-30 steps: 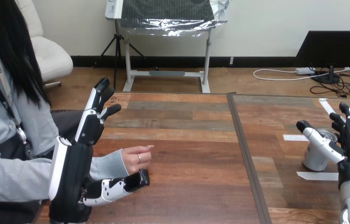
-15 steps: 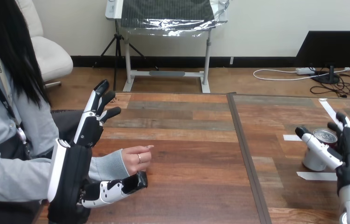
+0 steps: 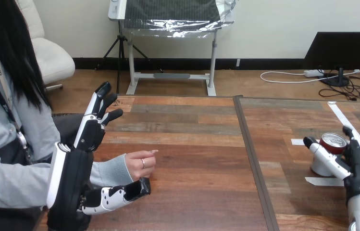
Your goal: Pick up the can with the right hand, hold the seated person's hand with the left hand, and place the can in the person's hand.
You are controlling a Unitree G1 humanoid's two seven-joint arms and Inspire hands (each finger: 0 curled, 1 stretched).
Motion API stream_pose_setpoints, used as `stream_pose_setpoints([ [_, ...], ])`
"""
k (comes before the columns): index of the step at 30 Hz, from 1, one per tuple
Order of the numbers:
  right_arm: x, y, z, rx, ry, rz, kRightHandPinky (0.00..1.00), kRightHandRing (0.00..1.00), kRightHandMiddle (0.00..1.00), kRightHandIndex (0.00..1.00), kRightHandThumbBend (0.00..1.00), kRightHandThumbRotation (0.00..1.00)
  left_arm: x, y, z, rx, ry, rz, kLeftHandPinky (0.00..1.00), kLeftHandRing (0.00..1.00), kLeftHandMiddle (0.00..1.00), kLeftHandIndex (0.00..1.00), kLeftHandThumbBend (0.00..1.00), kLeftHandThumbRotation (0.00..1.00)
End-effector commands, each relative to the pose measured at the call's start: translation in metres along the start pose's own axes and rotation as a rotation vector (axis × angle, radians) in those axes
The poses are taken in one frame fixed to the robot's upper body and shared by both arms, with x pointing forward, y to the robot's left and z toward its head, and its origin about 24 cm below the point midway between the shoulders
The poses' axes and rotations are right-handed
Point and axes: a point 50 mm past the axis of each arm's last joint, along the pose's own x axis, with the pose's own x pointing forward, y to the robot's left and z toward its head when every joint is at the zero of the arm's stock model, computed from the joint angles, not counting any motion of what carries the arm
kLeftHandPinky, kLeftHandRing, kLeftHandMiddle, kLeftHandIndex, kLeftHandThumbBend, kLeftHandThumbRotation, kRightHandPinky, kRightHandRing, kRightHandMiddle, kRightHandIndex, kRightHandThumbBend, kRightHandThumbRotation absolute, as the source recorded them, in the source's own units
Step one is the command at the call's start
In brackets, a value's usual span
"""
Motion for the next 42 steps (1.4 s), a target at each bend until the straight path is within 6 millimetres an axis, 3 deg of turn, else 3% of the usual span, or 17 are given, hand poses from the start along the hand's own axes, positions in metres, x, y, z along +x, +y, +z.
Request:
stream_pose_setpoints([
  [1,0.0066,0.0012,0.0101,-0.01,-0.019,0.009,0.91,0.9,0.89,0.95,0.96,0.51,0.0156,0.0036,0.0073,0.006,-0.099,-0.008,0.84,0.94,0.98,0.95,1.0,0.63],
  [18,0.0041,0.0057,0.0044,-0.022,0.015,0.015,0.89,0.89,0.89,0.94,0.88,0.41,0.0141,0.0056,0.0087,-0.004,-0.095,-0.005,0.85,0.94,0.98,0.95,1.0,0.63],
  [33,0.0032,0.0089,0.0031,0.063,0.029,0.006,0.84,0.87,0.88,0.91,0.83,0.19,0.013,0.0076,0.0099,-0.016,-0.103,-0.002,0.87,0.95,0.97,0.94,1.0,0.6],
  [37,0.0032,0.0094,0.0041,0.075,0.022,-0.007,0.81,0.84,0.86,0.89,0.82,0.08,0.0129,0.0077,0.0101,-0.019,-0.102,-0.004,0.87,0.95,0.97,0.94,1.0,0.59],
  [42,0.0035,0.0097,0.0062,0.09,0.01,-0.034,0.76,0.79,0.83,0.87,0.81,0.02,0.0134,0.0078,0.0105,-0.019,-0.104,-0.004,0.86,0.95,0.97,0.94,1.0,0.59],
])
